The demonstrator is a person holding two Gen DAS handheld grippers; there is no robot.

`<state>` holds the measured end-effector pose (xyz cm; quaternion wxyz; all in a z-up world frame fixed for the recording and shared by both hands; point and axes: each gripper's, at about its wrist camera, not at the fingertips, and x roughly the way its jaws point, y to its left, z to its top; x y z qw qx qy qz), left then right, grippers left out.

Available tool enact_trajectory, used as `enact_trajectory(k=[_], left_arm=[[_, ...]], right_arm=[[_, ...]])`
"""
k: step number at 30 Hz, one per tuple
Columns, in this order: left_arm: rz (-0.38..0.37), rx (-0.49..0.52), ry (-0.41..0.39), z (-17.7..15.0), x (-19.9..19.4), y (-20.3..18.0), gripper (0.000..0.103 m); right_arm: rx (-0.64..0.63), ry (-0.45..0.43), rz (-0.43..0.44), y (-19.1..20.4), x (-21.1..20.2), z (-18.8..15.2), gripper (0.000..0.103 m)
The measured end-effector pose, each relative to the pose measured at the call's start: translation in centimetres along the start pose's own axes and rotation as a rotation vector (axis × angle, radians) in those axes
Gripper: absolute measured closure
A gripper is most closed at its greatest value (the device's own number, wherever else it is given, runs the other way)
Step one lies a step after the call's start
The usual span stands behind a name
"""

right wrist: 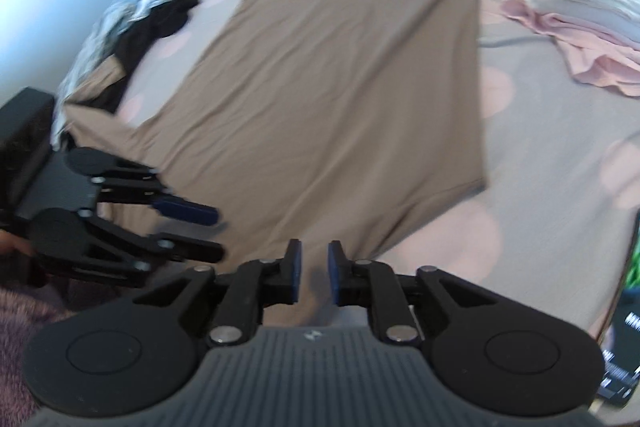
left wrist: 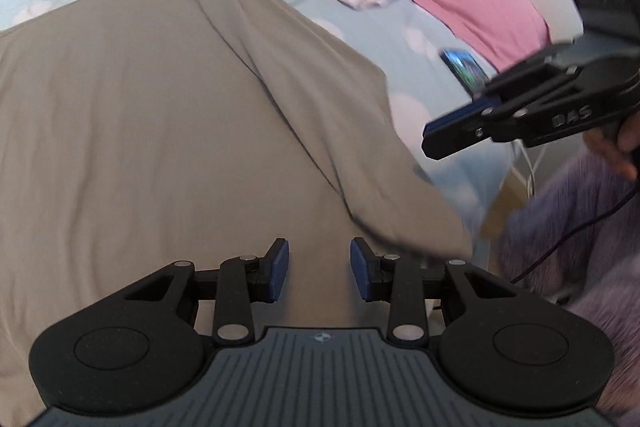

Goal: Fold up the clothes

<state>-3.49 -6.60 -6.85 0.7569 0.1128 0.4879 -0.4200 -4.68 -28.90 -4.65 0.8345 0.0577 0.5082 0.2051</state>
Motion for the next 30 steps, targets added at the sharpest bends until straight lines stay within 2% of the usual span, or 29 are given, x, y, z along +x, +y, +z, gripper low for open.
enact_trajectory(k=[2, 4, 7, 11, 13, 14, 15, 19, 25, 30], left_arm=[[0.017, 0.012, -0.009, -0.3, -0.3, -0.2, 0.072], [0.025, 0.001, -0.03, -0.5, -0.8, -0.2, 0.072], [0.036, -0.005, -0.042, -1.1, -1.4, -0.3, 0.072], [0.041, -0.027, -0.045, -1.8, -1.7, -0.3, 0.072], [0.031, -0.035, -0.051, -1.9, -1.9, -0.2, 0.072], [0.025, -0.035, -0.055, -2.0, -1.9, -0.2, 0.072], [0.016, -0.037, -0.06, -2.1, -2.0, -0.3, 0.072], [-0.026, -0.017, -0.077, -2.0, -1.9, -0.7, 0.072], [0.006, 0.164, -0.127, -0.2, 0.2, -2.1, 0.074], [-0.02, 0.236, -0.165, 1.7, 2.1, -2.3, 0.077]], right_arm=[[-0.077, -0.011, -0.003, 2.1, -0.1, -1.0, 0.07], [-0.146, -0.021, -0.016, 4.1, -0.1, -1.7, 0.07], [-0.168, -0.012, -0.027, 5.6, 1.1, -1.8, 0.07], [-0.243, 0.033, -0.116, 6.7, 3.9, -1.5, 0.071], [-0.269, 0.07, -0.151, 6.8, 5.0, -1.8, 0.076], [-0.278, 0.087, -0.171, 6.8, 5.4, -2.0, 0.093], [-0.274, 0.092, -0.18, 6.7, 5.3, -2.1, 0.101], [-0.238, 0.081, -0.203, 6.3, 3.6, -2.5, 0.102], [-0.152, 0.035, -0.213, 5.8, 0.4, -2.1, 0.102], [-0.12, 0.012, -0.216, 5.4, -1.0, -1.6, 0.102]])
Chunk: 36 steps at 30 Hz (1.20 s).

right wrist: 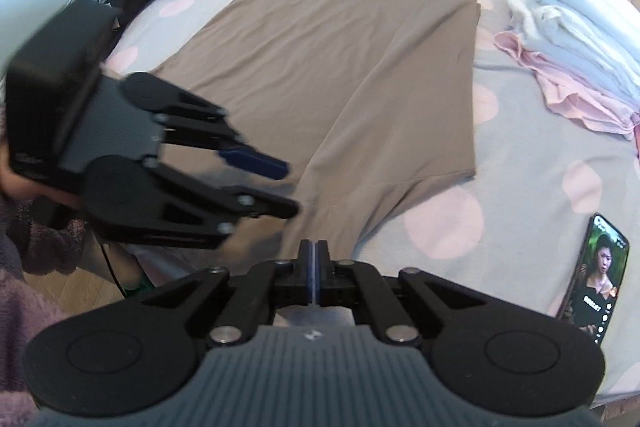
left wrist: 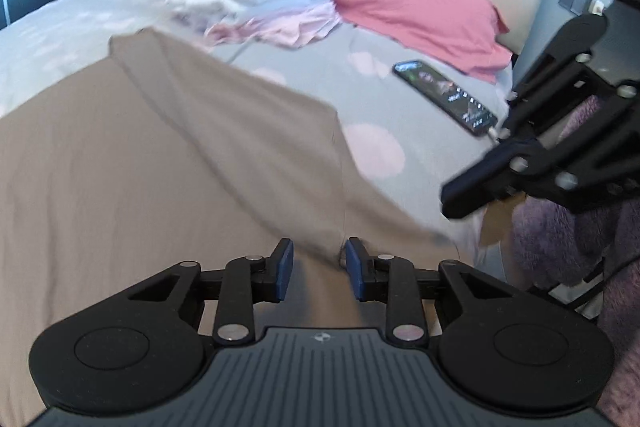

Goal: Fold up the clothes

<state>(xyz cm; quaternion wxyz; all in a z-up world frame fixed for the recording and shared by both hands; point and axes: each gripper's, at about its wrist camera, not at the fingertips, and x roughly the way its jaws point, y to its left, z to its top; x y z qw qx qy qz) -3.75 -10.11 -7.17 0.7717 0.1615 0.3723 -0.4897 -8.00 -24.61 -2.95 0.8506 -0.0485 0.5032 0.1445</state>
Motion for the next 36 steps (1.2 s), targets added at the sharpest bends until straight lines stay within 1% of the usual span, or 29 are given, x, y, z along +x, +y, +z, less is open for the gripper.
enact_trajectory(k=[2, 4, 5, 7, 9, 11, 14, 15, 16, 17, 18, 20, 21, 22, 23, 24, 26, 27, 29, 31, 32, 34, 35, 36], left_arm=[[-0.018, 0.01, 0.012, 0.4, 0.8, 0.0, 0.079], [-0.059, -0.021, 0.018, 0.5, 0.7, 0.3, 0.079], [-0.076, -0.036, 0.018, 0.6, 0.4, 0.4, 0.079], [-0.079, -0.068, 0.033, 0.7, -0.1, 0.6, 0.079], [-0.103, -0.16, 0.045, 0.6, -0.7, 1.1, 0.079], [-0.136, -0.276, 0.051, 0.4, -1.2, 1.7, 0.078], [-0.179, -0.417, 0.063, -0.2, -1.5, 1.7, 0.071], [-0.194, -0.455, 0.067, -0.4, -1.4, 1.6, 0.066], [-0.2, -0.488, 0.069, -0.7, -1.1, 1.5, 0.065], [-0.192, -0.517, 0.072, -0.9, -0.8, 1.4, 0.065], [-0.181, -0.537, 0.077, -1.0, -0.4, 1.4, 0.065], [-0.171, -0.572, 0.085, -1.3, 0.3, 1.7, 0.066], [-0.177, -0.589, 0.087, -1.5, 0.6, 1.9, 0.07], [-0.193, -0.599, 0.083, -1.6, 0.7, 2.1, 0.079], [-0.209, -0.601, 0.08, -1.6, 0.9, 2.1, 0.083], [-0.223, -0.595, 0.076, -1.6, 1.0, 2.1, 0.091], [-0.238, -0.569, 0.061, -1.5, 1.1, 1.8, 0.1], [-0.246, -0.557, 0.05, -1.4, 1.1, 1.7, 0.102], [-0.278, -0.531, 0.016, -1.2, 0.9, 1.4, 0.102], [-0.295, -0.5, -0.017, -0.9, 0.5, 0.9, 0.102], [-0.3, -0.49, -0.031, -0.8, 0.3, 0.8, 0.102], [-0.307, -0.479, -0.05, -0.6, 0.1, 0.7, 0.102], [-0.311, -0.477, -0.056, -0.5, 0.1, 0.6, 0.102], [-0.313, -0.475, -0.061, -0.5, 0.1, 0.6, 0.102]], right_arm=[[0.004, 0.002, -0.011, -0.3, -0.1, 0.2, 0.102], [0.01, 0.01, -0.027, -0.8, -0.1, 0.5, 0.1], [0.018, 0.013, -0.033, -1.1, -0.1, 0.6, 0.096], [0.03, 0.017, -0.039, -1.9, 0.0, 1.0, 0.096], [0.028, 0.031, -0.05, -2.8, 0.5, 1.4, 0.088], [0.026, 0.045, -0.065, -3.8, 1.1, 1.9, 0.088], [0.042, 0.07, -0.104, -5.8, 2.5, 2.9, 0.088], [0.055, 0.076, -0.119, -6.7, 3.1, 3.2, 0.088], [0.062, 0.08, -0.13, -7.3, 3.6, 3.4, 0.086], [0.069, 0.083, -0.126, -7.8, 3.9, 3.6, 0.078], [0.076, 0.087, -0.122, -8.3, 4.2, 3.9, 0.073], [0.087, 0.076, -0.095, -8.3, 4.2, 4.2, 0.074], [0.089, 0.066, -0.077, -8.1, 4.1, 4.3, 0.074], [0.09, 0.056, -0.058, -7.9, 3.9, 4.5, 0.073], [0.078, 0.049, -0.04, -7.4, 3.7, 4.6, 0.073], [0.066, 0.041, -0.023, -6.8, 3.5, 4.6, 0.073], [0.049, 0.039, 0.028, -5.7, 3.3, 4.9, 0.073], [0.042, 0.042, 0.057, -5.1, 3.3, 4.9, 0.073], [0.033, 0.058, 0.108, -4.1, 3.4, 5.0, 0.072], [0.025, 0.084, 0.15, -3.1, 3.5, 4.9, 0.063], [0.018, 0.096, 0.142, -2.9, 3.7, 4.8, 0.055], [0.016, 0.119, 0.12, -2.6, 4.0, 4.6, 0.054], [0.02, 0.13, 0.106, -2.7, 4.2, 4.5, 0.06], [0.033, 0.141, 0.113, -2.8, 4.2, 4.3, 0.081]])
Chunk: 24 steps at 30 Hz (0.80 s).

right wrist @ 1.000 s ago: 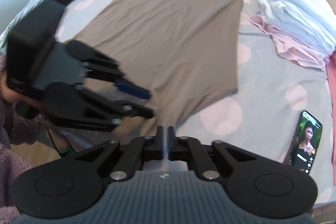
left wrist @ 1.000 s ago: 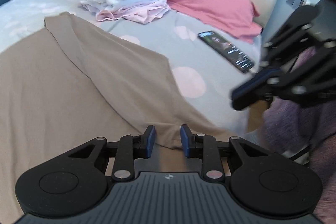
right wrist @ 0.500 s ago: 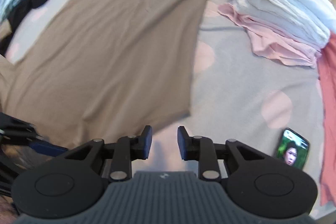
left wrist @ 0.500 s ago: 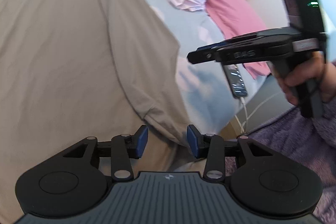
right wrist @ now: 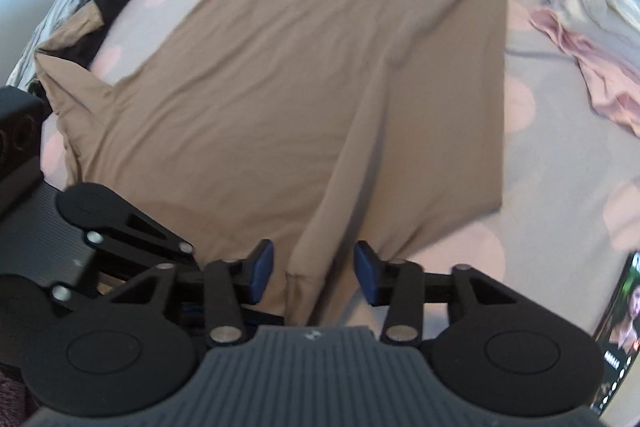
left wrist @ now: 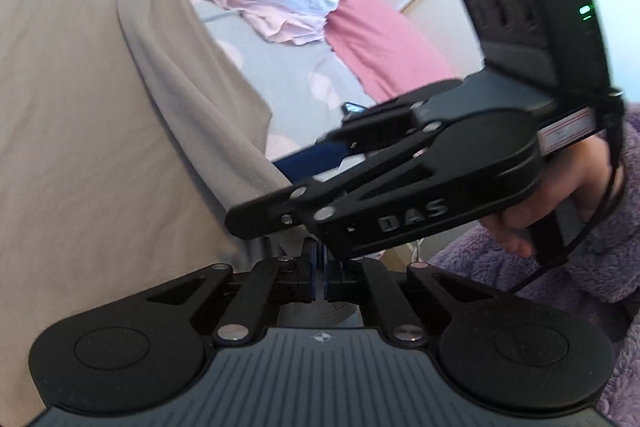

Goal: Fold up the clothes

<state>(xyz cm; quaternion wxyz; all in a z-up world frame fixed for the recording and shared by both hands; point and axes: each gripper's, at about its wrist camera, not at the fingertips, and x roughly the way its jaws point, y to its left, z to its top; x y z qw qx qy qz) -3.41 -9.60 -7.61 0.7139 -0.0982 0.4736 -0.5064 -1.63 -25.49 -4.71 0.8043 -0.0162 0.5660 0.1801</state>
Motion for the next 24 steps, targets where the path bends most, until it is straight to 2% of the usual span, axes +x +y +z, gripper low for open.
enact_trajectory(k=[1, 2, 5, 7, 10, 14, 17, 20, 24], left_arm=[[0.003, 0.003, 0.001, 0.1, 0.1, -0.1, 0.102], [0.013, 0.01, 0.005, 0.2, 0.1, -0.2, 0.102], [0.059, 0.053, -0.002, 0.7, -0.5, -0.2, 0.1], [0.117, 0.085, -0.021, 1.2, -1.2, 0.2, 0.093], [0.174, 0.109, -0.053, 2.8, -1.0, 1.7, 0.093], [0.154, 0.222, -0.037, 4.3, 1.6, 2.2, 0.093], [0.14, 0.249, -0.029, 4.5, 3.3, 2.5, 0.093], [0.094, 0.295, -0.034, 4.6, 5.2, 2.3, 0.093], [0.011, 0.376, 0.024, 3.9, 6.7, 1.1, 0.093]], right_arm=[[0.02, 0.003, 0.008, -0.2, -0.1, -0.1, 0.095], [0.033, -0.001, 0.0, -0.3, -0.5, -0.3, 0.098], [0.044, -0.011, -0.043, -0.5, -1.5, -0.8, 0.098], [0.051, -0.025, -0.059, -0.6, -2.4, -1.0, 0.098], [0.051, -0.042, -0.072, -0.5, -3.2, -1.1, 0.098], [0.032, -0.04, -0.094, -0.3, -3.5, -0.8, 0.098], [0.023, -0.036, -0.11, -0.2, -3.7, -0.7, 0.098], [0.033, -0.041, -0.11, -0.4, -3.9, -0.8, 0.098], [0.05, -0.05, -0.134, -0.9, -4.3, -1.1, 0.098]])
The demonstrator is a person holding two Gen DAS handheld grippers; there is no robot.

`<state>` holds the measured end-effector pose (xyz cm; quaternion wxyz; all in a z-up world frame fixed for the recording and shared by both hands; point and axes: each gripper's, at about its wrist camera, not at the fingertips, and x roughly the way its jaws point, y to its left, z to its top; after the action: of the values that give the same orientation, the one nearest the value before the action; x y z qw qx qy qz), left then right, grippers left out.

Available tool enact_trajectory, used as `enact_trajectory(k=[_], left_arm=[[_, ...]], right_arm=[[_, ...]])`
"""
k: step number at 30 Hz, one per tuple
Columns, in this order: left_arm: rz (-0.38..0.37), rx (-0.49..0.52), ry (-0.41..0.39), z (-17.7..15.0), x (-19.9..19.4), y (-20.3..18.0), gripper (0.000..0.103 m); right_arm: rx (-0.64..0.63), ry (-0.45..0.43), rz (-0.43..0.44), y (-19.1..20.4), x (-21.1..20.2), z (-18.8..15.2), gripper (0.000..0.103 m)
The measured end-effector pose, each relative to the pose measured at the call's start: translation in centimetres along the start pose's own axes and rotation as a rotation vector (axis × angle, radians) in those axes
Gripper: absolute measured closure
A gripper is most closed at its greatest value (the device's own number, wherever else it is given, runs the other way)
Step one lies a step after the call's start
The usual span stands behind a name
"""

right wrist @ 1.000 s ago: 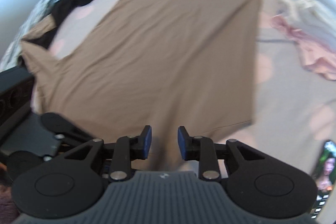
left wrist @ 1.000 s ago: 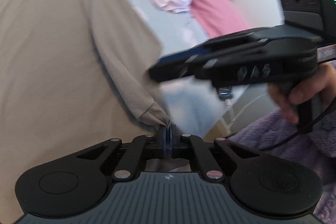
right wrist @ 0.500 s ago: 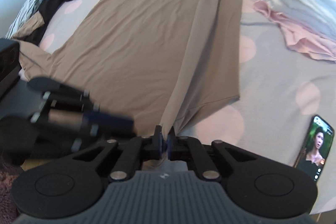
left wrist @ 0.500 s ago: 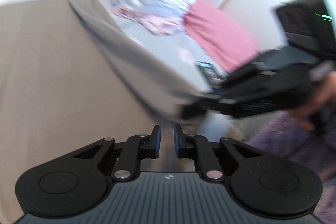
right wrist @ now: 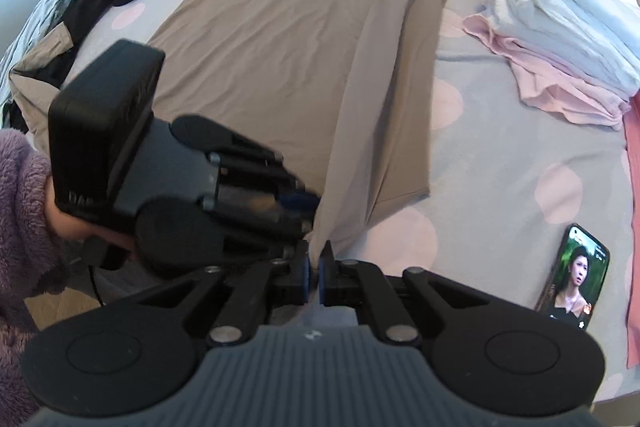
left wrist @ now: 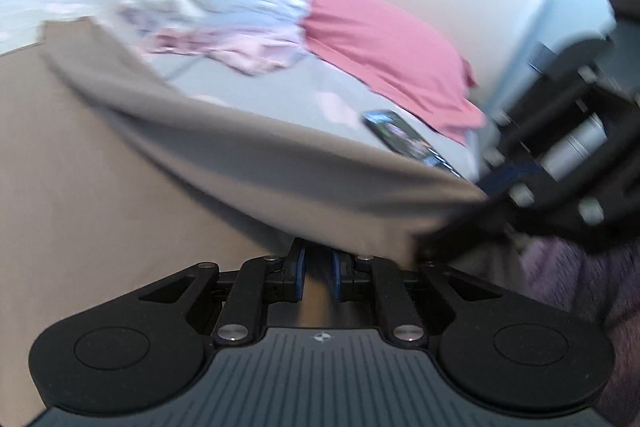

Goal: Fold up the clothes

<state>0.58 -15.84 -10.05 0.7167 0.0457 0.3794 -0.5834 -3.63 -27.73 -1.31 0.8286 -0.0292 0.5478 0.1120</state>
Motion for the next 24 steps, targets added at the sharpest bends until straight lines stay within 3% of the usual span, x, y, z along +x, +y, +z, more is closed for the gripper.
enact_trajectory(k=[5, 9, 13, 15, 19, 24], left_arm=[[-0.061, 0.023, 0.043, -1.6, -0.4, -1.6, 0.094], [-0.068, 0.028, 0.059, -3.1, -1.6, -3.2, 0.094], [-0.071, 0.041, 0.079, -4.4, -2.4, -4.9, 0.094], [-0.07, 0.048, 0.09, -5.0, -2.5, -5.7, 0.094], [-0.069, 0.043, 0.104, -5.9, -2.7, -6.6, 0.094], [-0.057, 0.021, 0.123, -6.6, -3.6, -6.6, 0.093]], right_arm=[[0.019, 0.011, 0.012, -0.5, 0.3, -0.5, 0.098], [0.008, 0.025, 0.042, -0.2, 0.8, -0.8, 0.097], [0.004, 0.034, 0.09, 0.3, 1.4, -1.1, 0.087], [-0.01, 0.039, 0.114, 0.7, 1.5, -1.4, 0.069], [-0.014, 0.013, 0.13, 0.9, 0.8, -1.6, 0.067], [0.128, -0.042, 0.093, -2.1, 0.1, -1.7, 0.067]])
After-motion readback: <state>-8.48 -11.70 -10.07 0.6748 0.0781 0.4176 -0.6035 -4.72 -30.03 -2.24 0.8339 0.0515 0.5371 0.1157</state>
